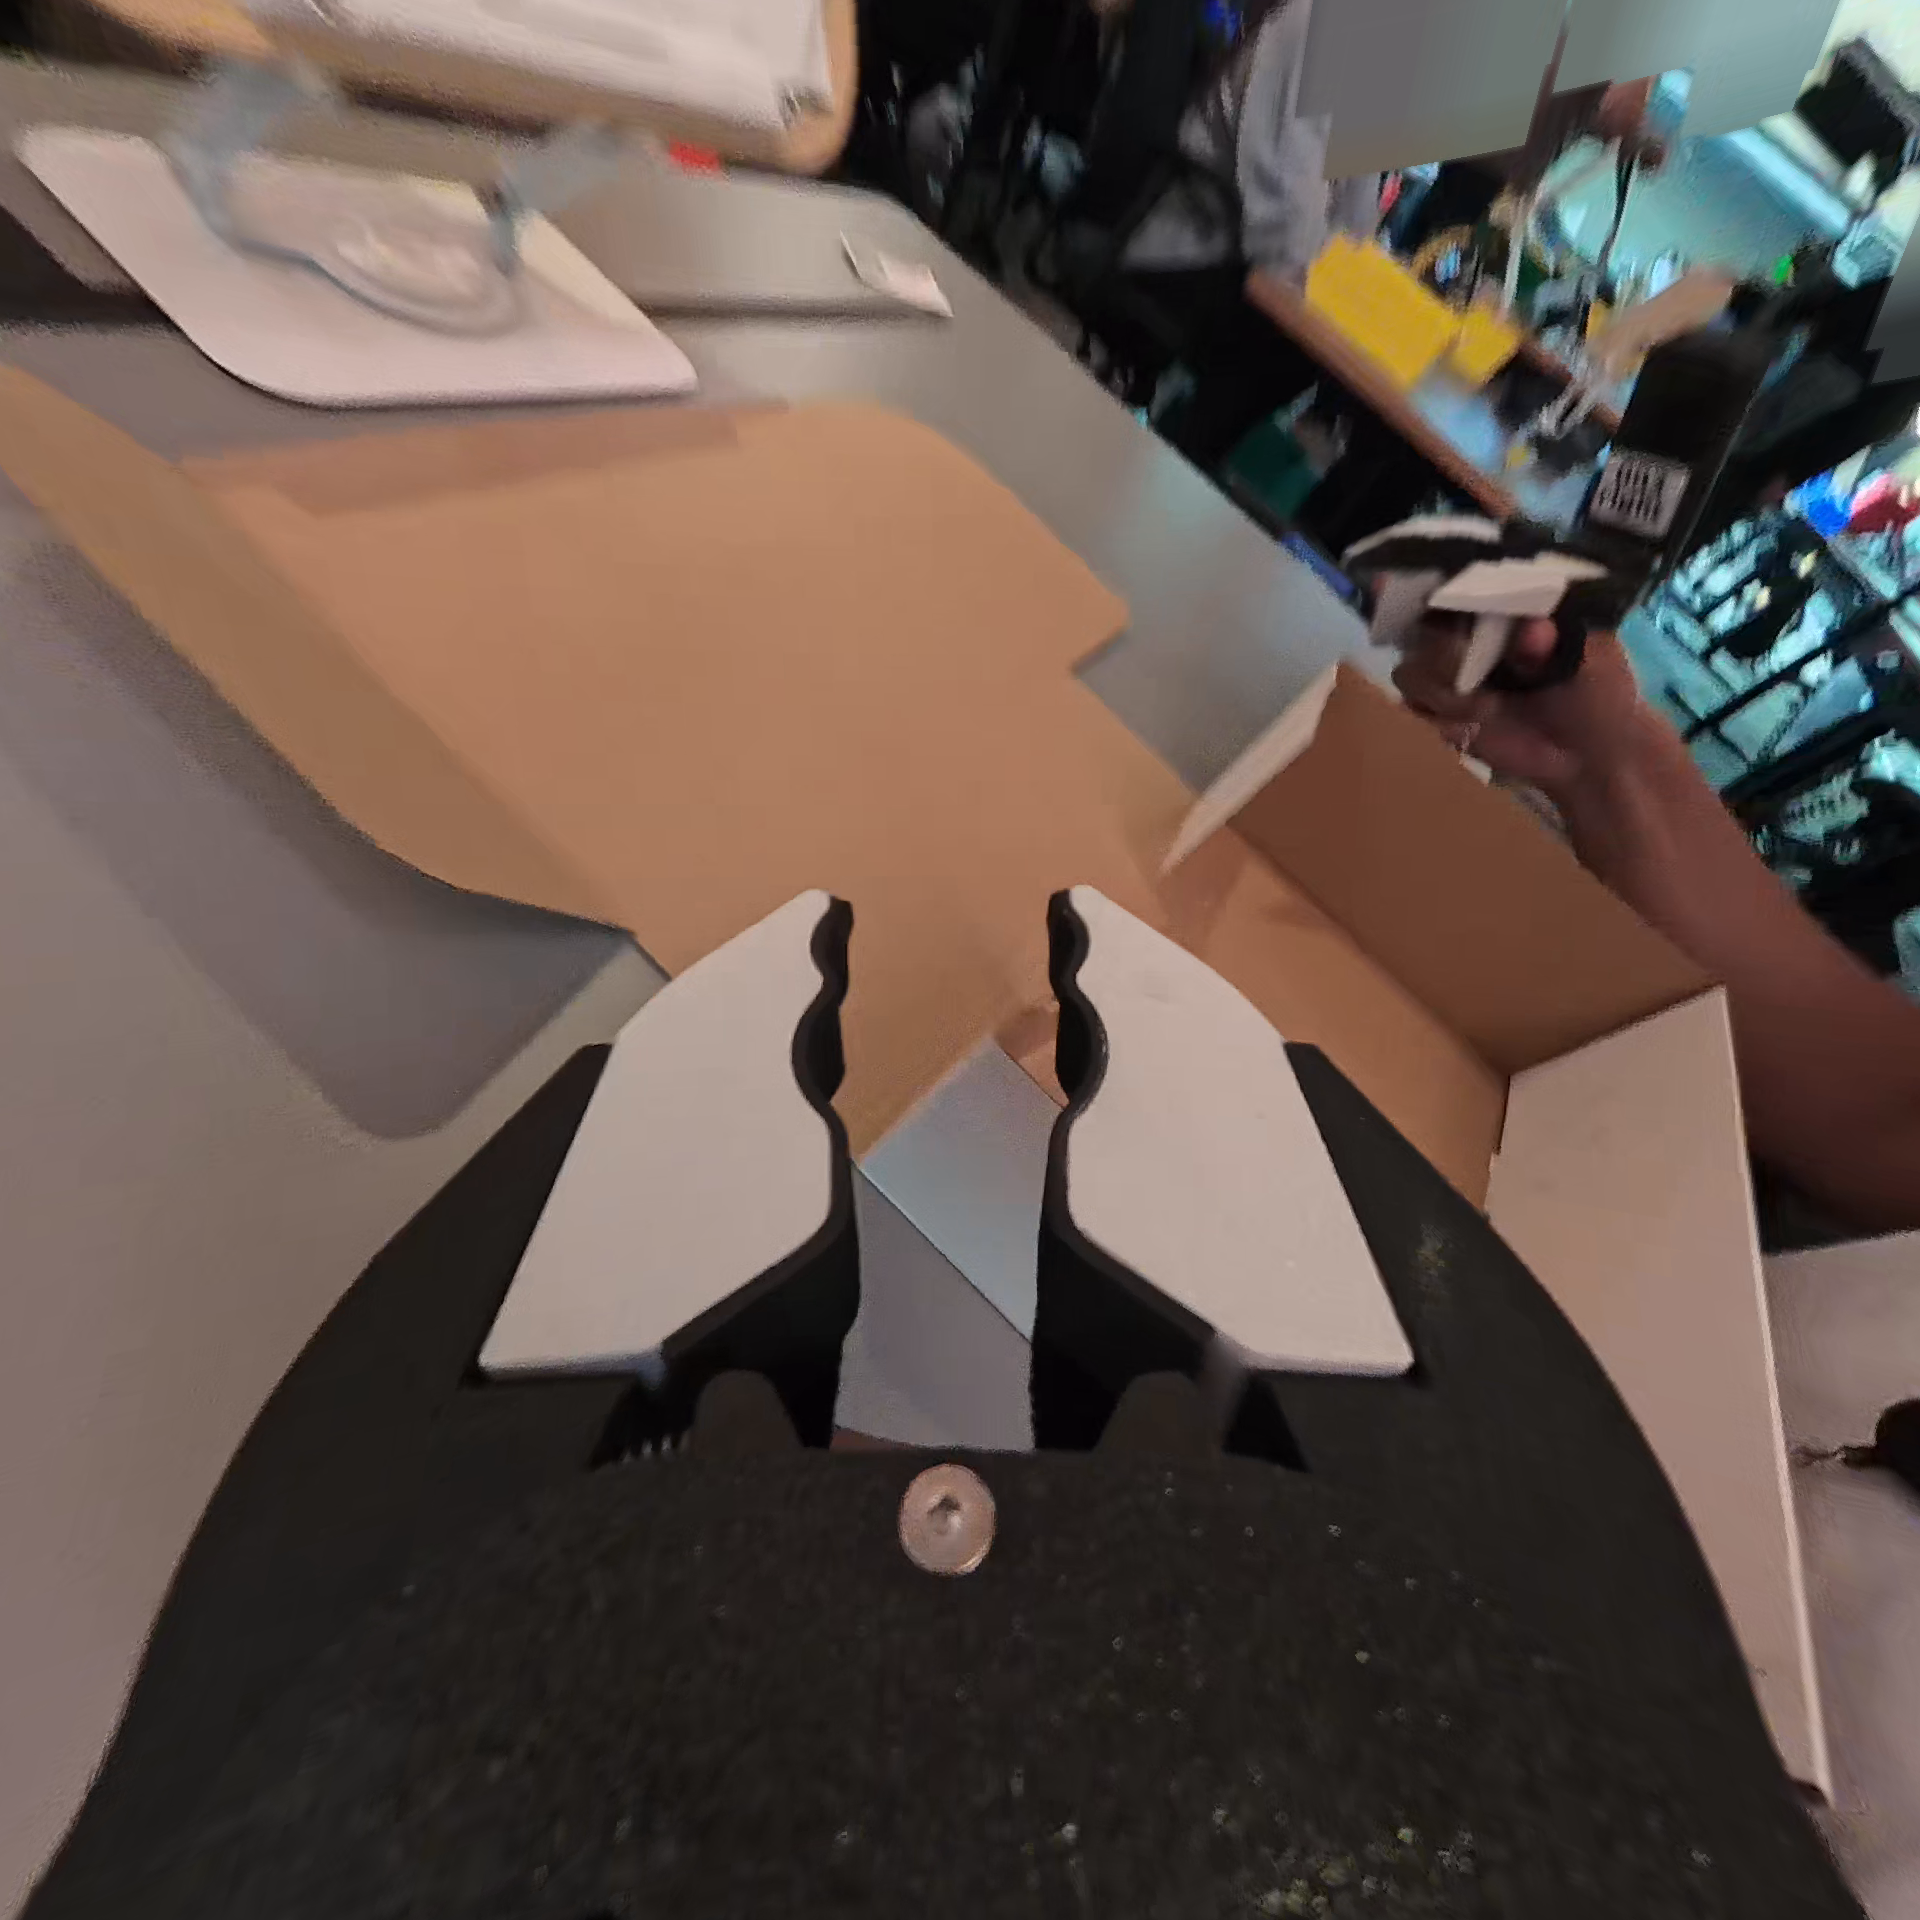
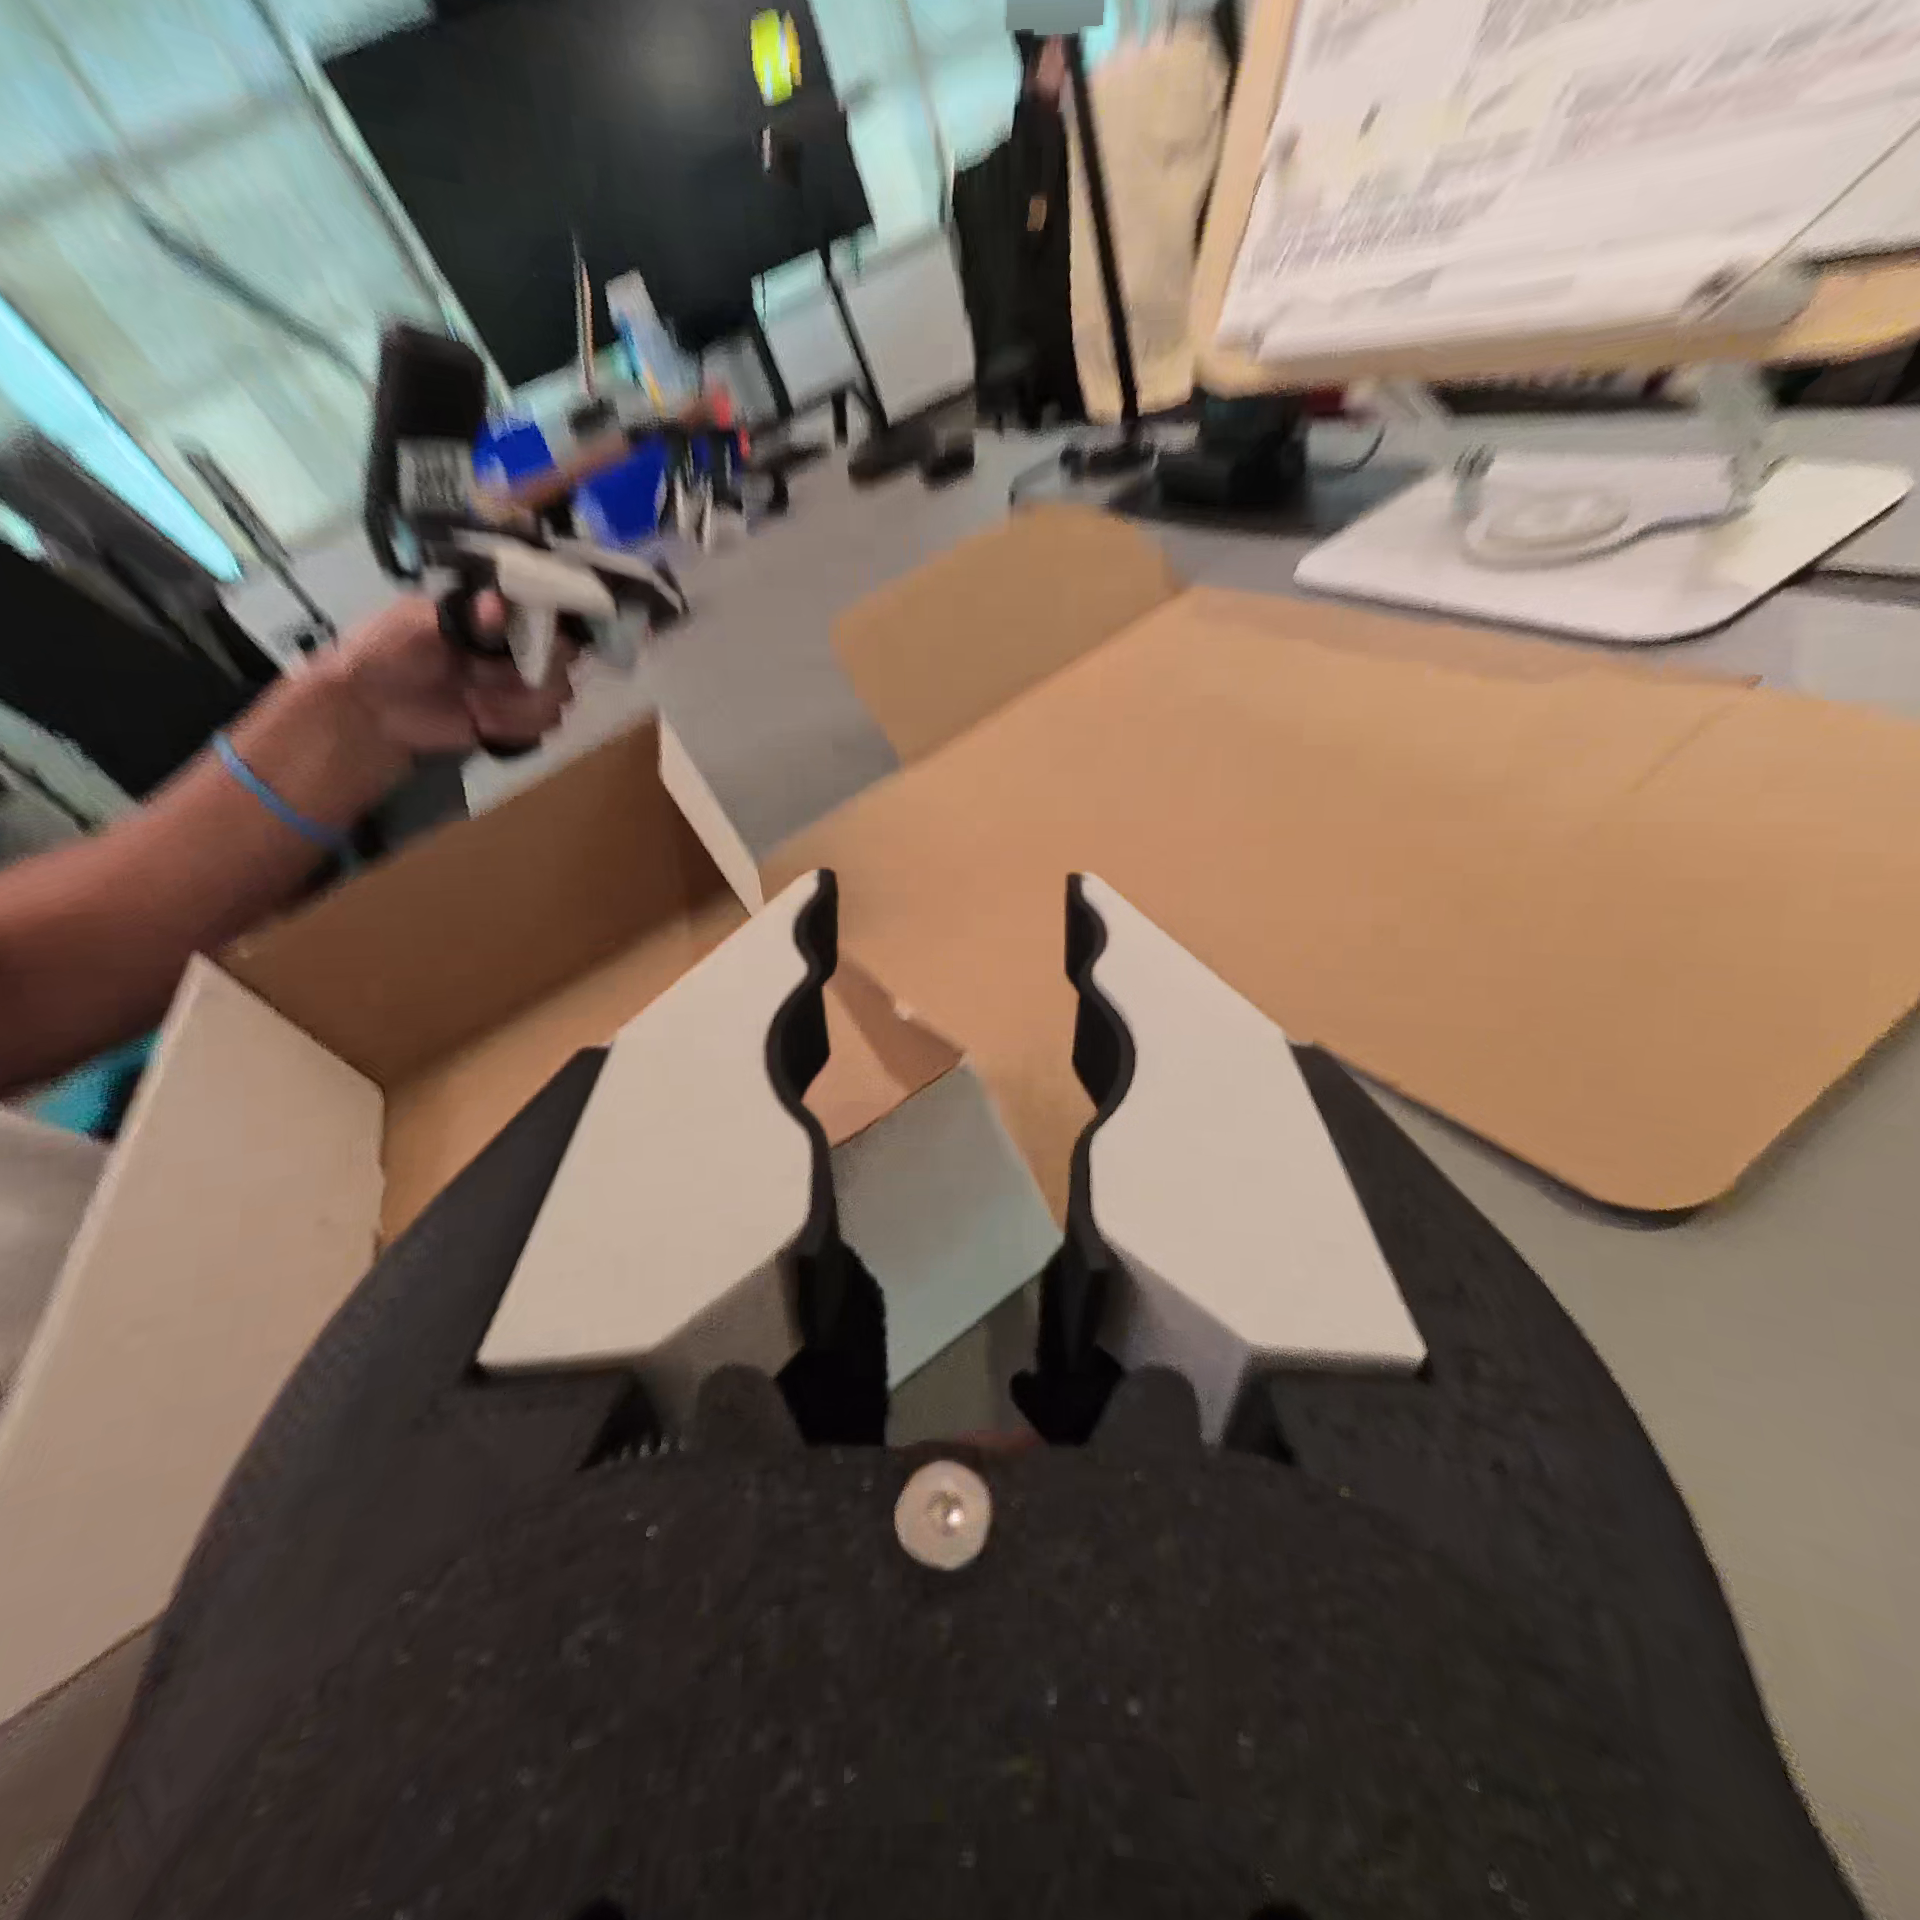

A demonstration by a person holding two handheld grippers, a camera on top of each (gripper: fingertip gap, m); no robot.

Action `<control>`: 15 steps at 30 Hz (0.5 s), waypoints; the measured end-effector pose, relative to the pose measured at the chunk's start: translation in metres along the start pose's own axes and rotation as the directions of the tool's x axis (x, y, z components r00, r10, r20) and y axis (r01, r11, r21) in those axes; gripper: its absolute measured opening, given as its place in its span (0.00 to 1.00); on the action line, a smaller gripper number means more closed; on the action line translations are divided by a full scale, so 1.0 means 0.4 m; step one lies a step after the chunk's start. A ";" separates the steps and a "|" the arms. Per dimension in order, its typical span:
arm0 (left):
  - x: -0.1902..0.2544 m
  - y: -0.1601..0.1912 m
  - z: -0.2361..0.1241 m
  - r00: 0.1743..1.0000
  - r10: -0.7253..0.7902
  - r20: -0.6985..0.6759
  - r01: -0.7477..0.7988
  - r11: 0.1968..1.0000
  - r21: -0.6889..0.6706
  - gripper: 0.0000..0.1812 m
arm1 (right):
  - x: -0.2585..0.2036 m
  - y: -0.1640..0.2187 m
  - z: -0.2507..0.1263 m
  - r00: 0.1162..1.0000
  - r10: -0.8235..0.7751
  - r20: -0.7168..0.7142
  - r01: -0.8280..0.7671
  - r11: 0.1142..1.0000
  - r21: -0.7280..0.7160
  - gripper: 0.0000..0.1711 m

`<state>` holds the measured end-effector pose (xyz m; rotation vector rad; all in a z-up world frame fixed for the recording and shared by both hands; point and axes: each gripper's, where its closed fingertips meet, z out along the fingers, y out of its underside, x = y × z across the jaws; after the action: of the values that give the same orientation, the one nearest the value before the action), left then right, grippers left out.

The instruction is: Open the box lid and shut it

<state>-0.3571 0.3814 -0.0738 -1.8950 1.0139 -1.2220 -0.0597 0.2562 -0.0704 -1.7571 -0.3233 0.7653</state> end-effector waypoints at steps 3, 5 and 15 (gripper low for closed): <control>-0.124 -0.075 -0.043 0.987 0.018 0.162 -0.018 1.000 -0.001 0.22 | 0.135 -0.069 -0.051 0.985 0.084 -0.153 -0.067 0.992 0.107 0.25; -0.249 -0.121 -0.040 0.954 0.009 0.298 0.015 0.997 -0.079 0.24 | 0.257 -0.053 -0.038 0.953 0.077 -0.294 -0.083 0.996 -0.009 0.26; -0.484 -0.207 0.171 0.927 -0.310 0.210 0.365 0.873 -0.324 0.34 | 0.627 0.071 0.137 0.871 0.101 -0.481 -0.365 0.788 -0.496 0.30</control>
<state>-0.3237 0.5973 -0.1101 -2.4988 0.8900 -1.1091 0.0887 0.4317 -0.1882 -2.5290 -0.0135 0.4411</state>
